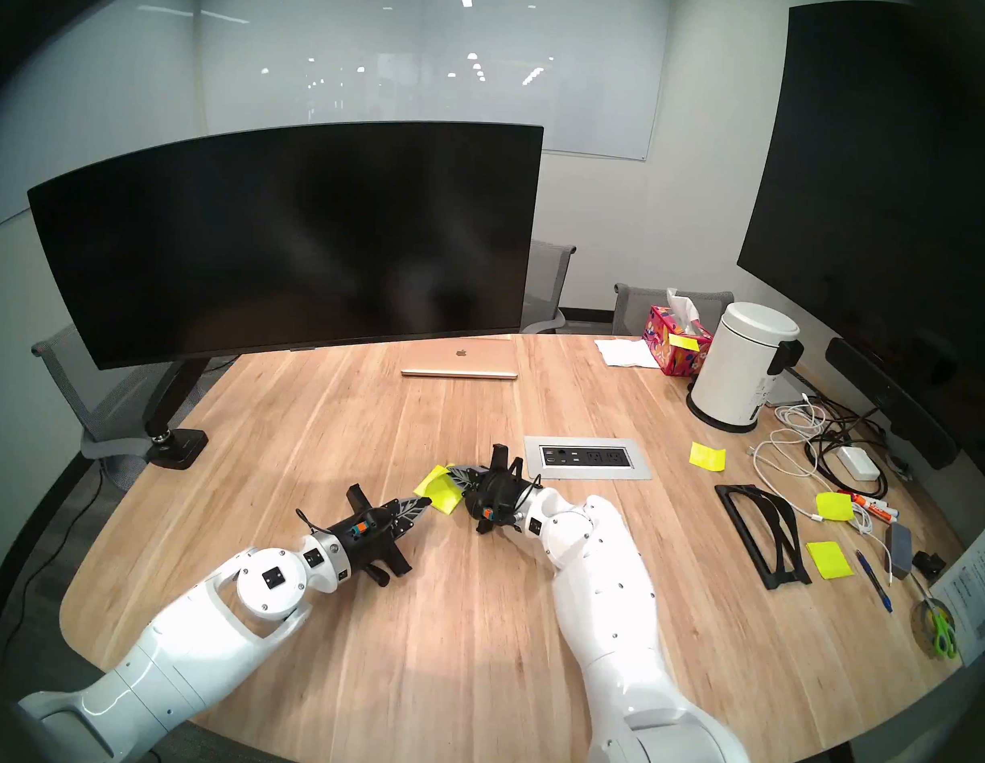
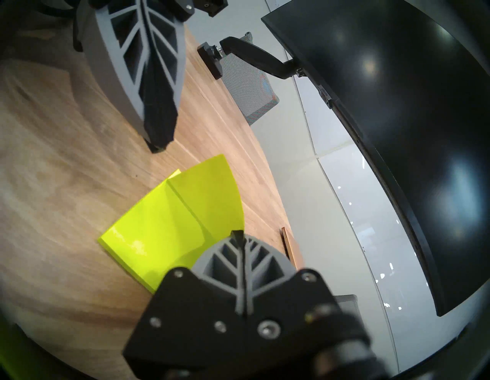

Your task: Peel one sticky note off the pad and stick it onto the monitor, then press it flat

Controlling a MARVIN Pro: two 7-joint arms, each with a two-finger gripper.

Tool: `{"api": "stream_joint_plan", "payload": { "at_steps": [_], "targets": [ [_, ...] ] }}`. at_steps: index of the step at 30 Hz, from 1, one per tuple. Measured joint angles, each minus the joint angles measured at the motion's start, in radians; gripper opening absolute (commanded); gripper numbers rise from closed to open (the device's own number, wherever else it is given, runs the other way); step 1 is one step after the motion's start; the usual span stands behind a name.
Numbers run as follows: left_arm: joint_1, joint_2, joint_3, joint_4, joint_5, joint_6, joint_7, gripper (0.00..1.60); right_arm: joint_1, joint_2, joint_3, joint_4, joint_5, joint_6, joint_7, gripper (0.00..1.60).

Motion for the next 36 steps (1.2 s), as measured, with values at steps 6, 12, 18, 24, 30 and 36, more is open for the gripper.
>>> {"api": "stream_joint_plan", "payload": {
  "at_steps": [6,12,18,24,30,36],
  "targets": [
    [-0.020,-0.015,0.008,0.027,0.005,0.009,0.004,0.00,-0.001,0.000,0.000,0.000,0.002,0.000,-0.001,0.00],
    [-0.040,-0.028,0.015,0.050,0.007,0.017,0.005,0.00,-0.001,0.000,0.000,0.002,0.003,0.000,-0.004,0.00],
    [-0.056,-0.035,0.019,0.066,0.005,0.022,0.004,0.00,-0.001,0.000,-0.001,0.003,0.004,-0.001,-0.006,0.00],
    [-0.081,-0.039,0.026,0.081,0.003,0.030,-0.016,0.00,0.000,0.000,-0.001,0.006,0.006,-0.001,-0.008,0.00],
    [-0.101,-0.041,0.032,0.091,0.001,0.046,-0.041,0.00,0.001,0.000,0.000,0.007,0.009,-0.001,-0.008,0.00],
    [-0.118,-0.043,0.038,0.106,0.001,0.074,-0.064,0.00,0.001,0.000,0.004,0.011,0.024,-0.001,-0.006,0.00]
  ]
}}
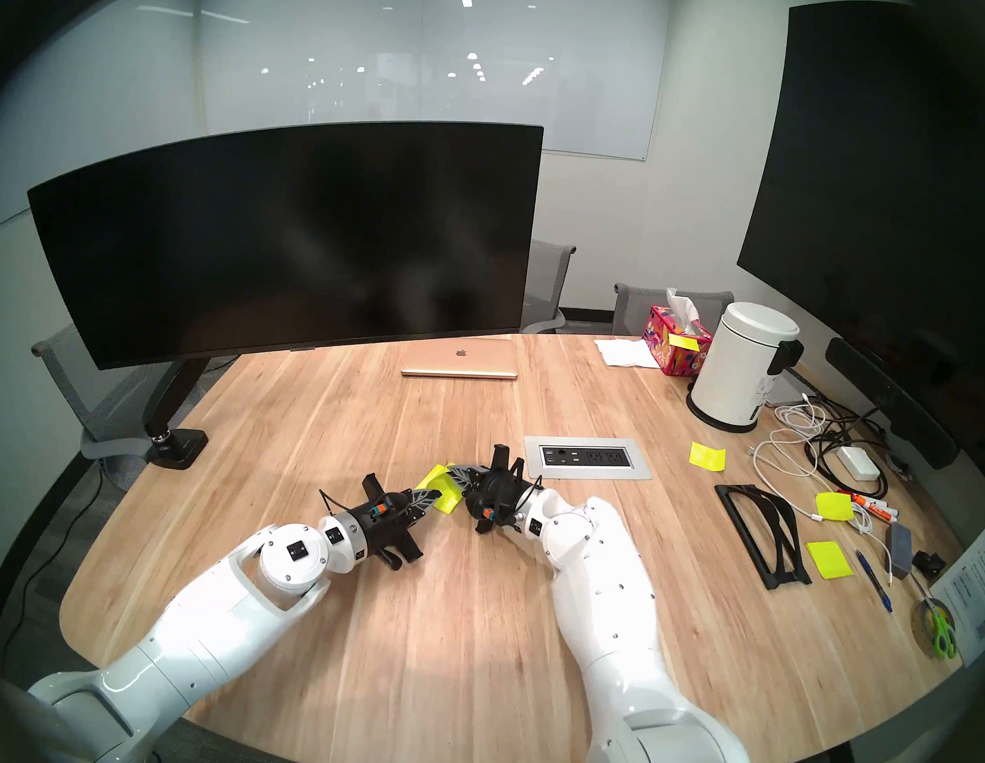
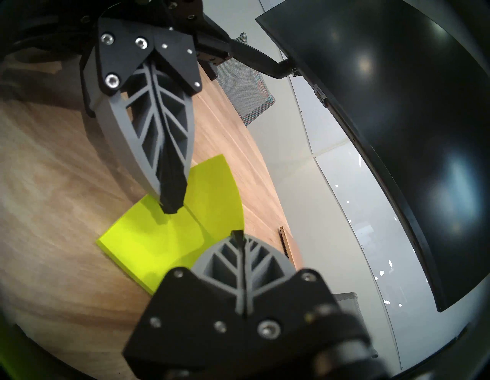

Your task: Peel one sticky note off the pad and stick it onto the monitor, then press it flat

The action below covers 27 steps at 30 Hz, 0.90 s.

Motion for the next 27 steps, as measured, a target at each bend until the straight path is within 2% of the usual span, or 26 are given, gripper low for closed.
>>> {"api": "stream_joint_plan", "payload": {
  "at_steps": [12,27],
  "targets": [
    [-0.028,-0.004,0.015,0.037,0.022,0.037,-0.024,0.00,0.001,0.000,-0.001,0.016,0.039,-0.011,0.004,0.00],
    [-0.058,-0.006,0.026,0.061,0.039,0.041,-0.038,0.00,0.015,-0.002,0.005,0.052,0.069,-0.026,-0.005,0.00]
  ]
}}
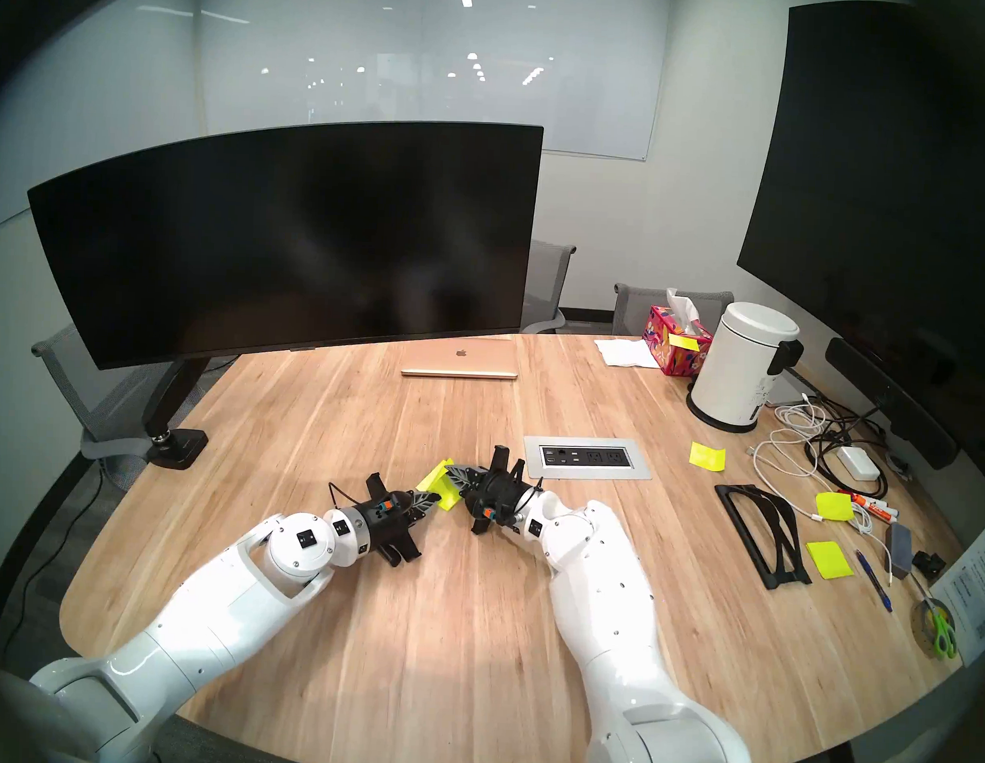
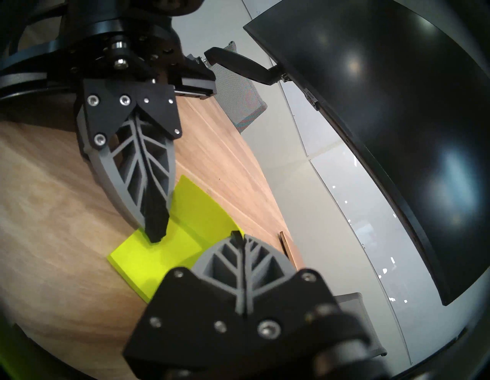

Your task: Peel one sticky note off the pad and stick it onto the monitor, then press it flat

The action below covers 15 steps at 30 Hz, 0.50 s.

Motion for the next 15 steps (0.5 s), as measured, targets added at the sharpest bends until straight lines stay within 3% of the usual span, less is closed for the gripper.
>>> {"api": "stream_joint_plan", "payload": {
  "at_steps": [6,15],
  "targets": [
    [-0.005,0.003,0.002,0.003,-0.001,-0.002,-0.009,0.00,-0.033,-0.020,0.040,0.000,0.103,-0.022,0.026,0.00],
    [-0.015,0.003,0.006,0.014,-0.005,-0.009,-0.021,0.00,-0.091,-0.041,0.037,-0.088,0.243,-0.038,0.123,0.00]
  ]
}}
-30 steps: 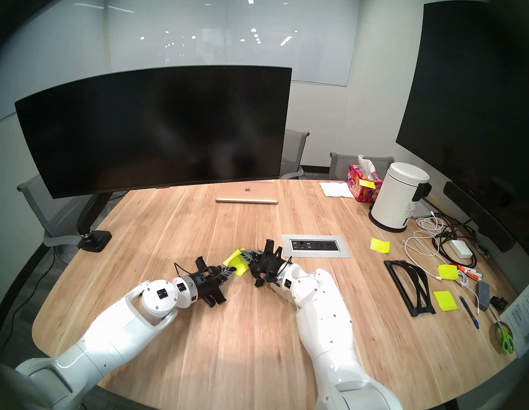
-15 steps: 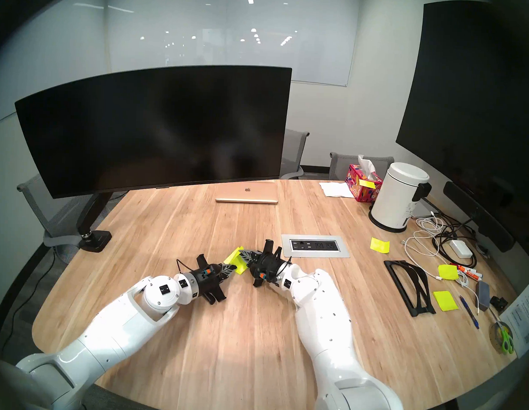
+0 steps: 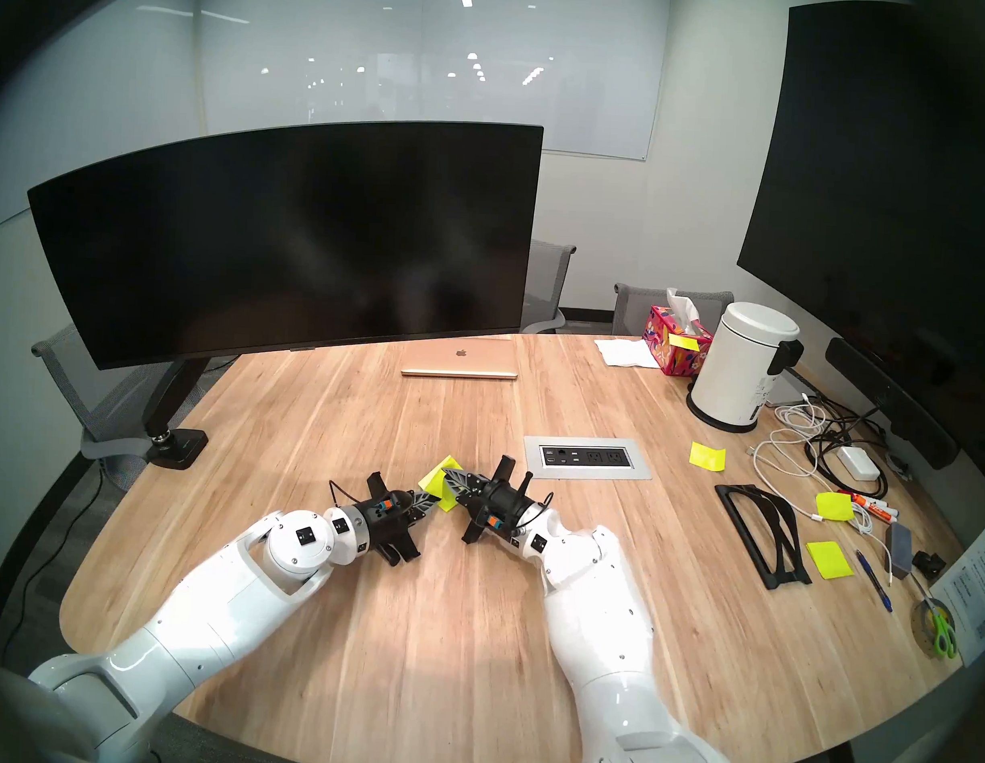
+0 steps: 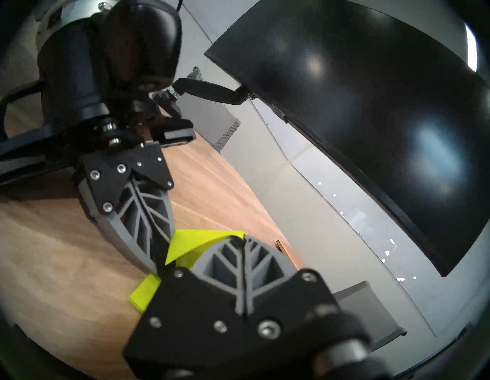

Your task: Peel one sticky note off the pad and stick it onto the monitor, then press it flat

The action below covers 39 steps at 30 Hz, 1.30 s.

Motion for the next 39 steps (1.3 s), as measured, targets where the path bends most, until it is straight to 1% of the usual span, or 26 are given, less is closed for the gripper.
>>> {"api": "stream_joint_plan", "payload": {
  "at_steps": [6,12,22,27,31,33,34,37,39],
  "targets": [
    [-0.007,-0.002,0.003,0.010,-0.004,-0.007,-0.004,0.00,-0.005,-0.009,-0.004,-0.036,0.041,0.009,0.041,0.00],
    [-0.014,-0.004,0.004,0.023,-0.012,-0.018,-0.008,0.00,-0.002,-0.019,-0.005,-0.080,0.090,0.038,0.080,0.00],
    [-0.017,-0.008,0.004,0.032,-0.019,-0.028,-0.007,0.00,-0.007,-0.020,-0.015,-0.123,0.150,0.073,0.128,0.00],
    [-0.010,-0.012,-0.001,0.032,-0.028,-0.028,0.008,0.00,-0.015,-0.020,-0.017,-0.141,0.173,0.088,0.151,0.00],
    [0.010,-0.012,-0.018,0.023,-0.041,-0.029,0.035,0.00,-0.023,-0.020,-0.018,-0.152,0.187,0.098,0.165,0.00],
    [0.034,-0.003,-0.032,-0.002,-0.054,-0.034,0.048,0.00,-0.029,-0.020,-0.018,-0.156,0.192,0.102,0.173,0.00],
    [0.055,0.006,-0.043,-0.026,-0.066,-0.044,0.055,0.00,-0.032,-0.020,-0.018,-0.158,0.194,0.105,0.177,0.00],
    [0.081,0.016,-0.059,-0.055,-0.083,-0.067,0.063,0.00,-0.035,-0.020,-0.018,-0.160,0.196,0.108,0.181,0.00],
    [0.109,0.028,-0.079,-0.091,-0.103,-0.101,0.075,0.00,-0.037,-0.020,-0.018,-0.160,0.198,0.111,0.184,0.00]
  ]
}}
